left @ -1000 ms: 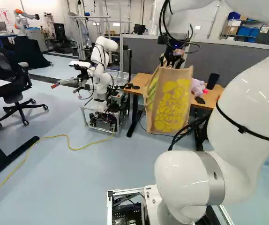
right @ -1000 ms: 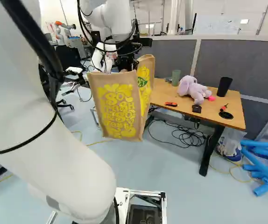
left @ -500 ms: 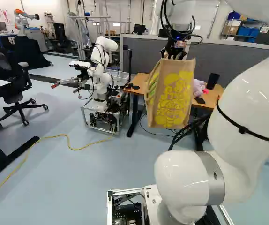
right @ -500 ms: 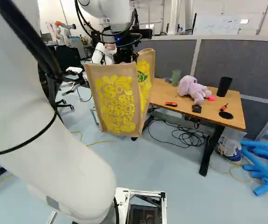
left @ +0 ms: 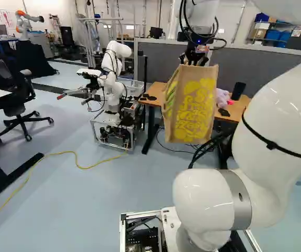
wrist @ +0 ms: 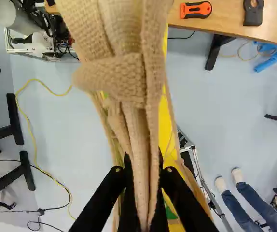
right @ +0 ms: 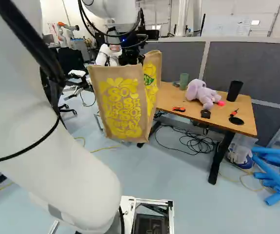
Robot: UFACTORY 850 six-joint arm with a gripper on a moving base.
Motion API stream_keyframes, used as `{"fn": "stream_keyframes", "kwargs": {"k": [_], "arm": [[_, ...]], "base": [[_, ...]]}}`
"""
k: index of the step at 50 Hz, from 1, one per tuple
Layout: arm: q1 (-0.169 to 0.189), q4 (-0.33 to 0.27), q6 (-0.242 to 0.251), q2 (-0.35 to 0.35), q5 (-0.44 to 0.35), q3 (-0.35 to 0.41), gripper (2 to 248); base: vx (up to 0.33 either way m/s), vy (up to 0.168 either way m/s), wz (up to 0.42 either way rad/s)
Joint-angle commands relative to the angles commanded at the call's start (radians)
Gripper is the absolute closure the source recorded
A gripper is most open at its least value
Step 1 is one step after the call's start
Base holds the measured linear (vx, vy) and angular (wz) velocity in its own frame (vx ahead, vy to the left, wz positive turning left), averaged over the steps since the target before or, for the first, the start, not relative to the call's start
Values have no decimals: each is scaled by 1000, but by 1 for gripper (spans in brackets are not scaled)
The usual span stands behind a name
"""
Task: Pick up the bag on the ground and place it on the table
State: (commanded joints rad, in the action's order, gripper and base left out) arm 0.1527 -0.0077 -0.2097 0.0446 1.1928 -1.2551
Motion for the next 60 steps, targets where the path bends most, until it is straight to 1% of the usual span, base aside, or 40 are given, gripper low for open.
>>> {"fn": "stream_keyframes", "kwargs": {"k": [12, 37, 60], "arm": [[0, 0, 0, 0, 0, 0, 229], [0, 0, 0, 0, 0, 0, 229], [0, 0, 0, 0, 0, 0, 229]], "base": [[145, 0, -12], [207, -3, -25], [212, -47, -265]]}}
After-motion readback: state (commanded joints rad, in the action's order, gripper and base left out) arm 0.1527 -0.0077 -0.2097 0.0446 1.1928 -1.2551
